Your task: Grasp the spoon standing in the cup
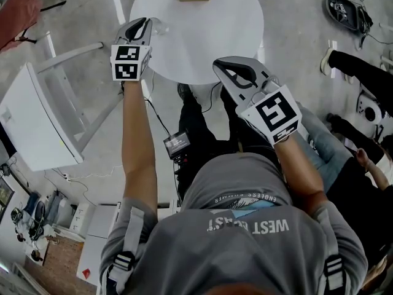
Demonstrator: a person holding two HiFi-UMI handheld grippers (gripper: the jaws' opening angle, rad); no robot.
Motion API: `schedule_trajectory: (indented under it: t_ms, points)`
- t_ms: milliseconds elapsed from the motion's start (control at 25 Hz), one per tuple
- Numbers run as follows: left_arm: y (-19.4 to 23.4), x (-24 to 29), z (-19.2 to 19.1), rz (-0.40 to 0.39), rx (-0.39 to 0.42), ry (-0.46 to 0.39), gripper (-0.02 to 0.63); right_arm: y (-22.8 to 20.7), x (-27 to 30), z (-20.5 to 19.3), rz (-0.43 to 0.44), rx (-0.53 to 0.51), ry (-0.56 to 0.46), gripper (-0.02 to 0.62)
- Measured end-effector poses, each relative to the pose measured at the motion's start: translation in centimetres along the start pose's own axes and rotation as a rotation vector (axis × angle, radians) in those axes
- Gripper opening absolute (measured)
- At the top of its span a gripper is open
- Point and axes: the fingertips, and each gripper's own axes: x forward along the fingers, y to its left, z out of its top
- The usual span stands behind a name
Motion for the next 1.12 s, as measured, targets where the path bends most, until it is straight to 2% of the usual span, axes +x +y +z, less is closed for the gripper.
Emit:
schedule_trajectory:
  t_ms: [480, 1120]
  points:
    - [-0.3, -0.6, 0.0, -0.004, 0.001, -0.034, 0.026, 0.4, 0.2, -0.4, 0.000, 0.005, 0.009, 0.003]
    - [-0.9, -2.8, 2.4, -0.012, 0.014, -0.097, 0.009, 1.2, -0.5, 0.2, -0.009, -0.018, -0.011, 0.003]
